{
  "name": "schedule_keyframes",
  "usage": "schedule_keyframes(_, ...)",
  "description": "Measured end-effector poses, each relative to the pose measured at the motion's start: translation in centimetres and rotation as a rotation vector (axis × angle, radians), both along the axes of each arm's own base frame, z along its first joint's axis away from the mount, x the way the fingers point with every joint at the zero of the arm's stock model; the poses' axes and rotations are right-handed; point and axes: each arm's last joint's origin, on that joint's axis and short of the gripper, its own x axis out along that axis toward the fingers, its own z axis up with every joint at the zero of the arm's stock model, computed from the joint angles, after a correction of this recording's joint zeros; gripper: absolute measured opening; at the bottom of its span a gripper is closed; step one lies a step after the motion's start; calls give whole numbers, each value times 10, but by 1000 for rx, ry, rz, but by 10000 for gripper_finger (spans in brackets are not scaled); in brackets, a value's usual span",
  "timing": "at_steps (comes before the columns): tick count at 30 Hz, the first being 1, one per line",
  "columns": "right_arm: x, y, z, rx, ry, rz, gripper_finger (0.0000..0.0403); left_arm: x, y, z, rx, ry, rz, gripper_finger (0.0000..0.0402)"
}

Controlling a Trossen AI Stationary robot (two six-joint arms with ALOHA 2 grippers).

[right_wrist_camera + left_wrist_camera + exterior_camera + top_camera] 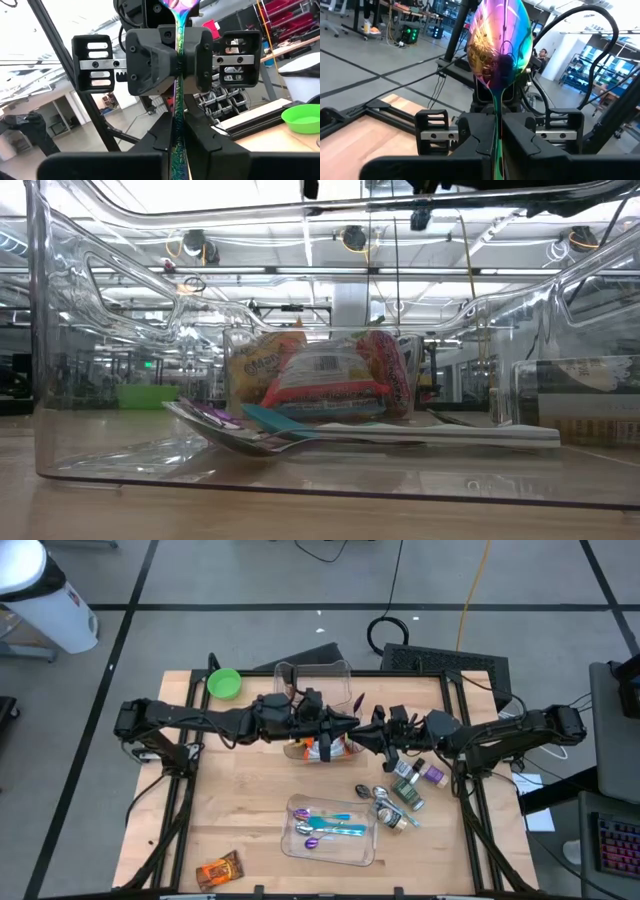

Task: Pick & Place Food Item
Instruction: Put the purple spoon into the bottom transparent bin

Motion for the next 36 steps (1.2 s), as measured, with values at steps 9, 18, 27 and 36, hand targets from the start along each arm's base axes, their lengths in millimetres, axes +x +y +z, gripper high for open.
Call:
schedule_keyframes(9,-13,-10,8,-50,25,-44,16,-3,12,12,7,-105,-12,92)
schedule_keyframes(18,-45,-16,24,-140,49,-101,16,-27,31,45,-91,-269,-17,156)
schedule_keyframes(27,-61,-19,31,-141,55,-120,16,-73,35,86,-52,-391,-18,153)
schedule_keyframes(36,-60,-14,25,-197,91,62,29,-93,29,102,-120,-456,-53,152)
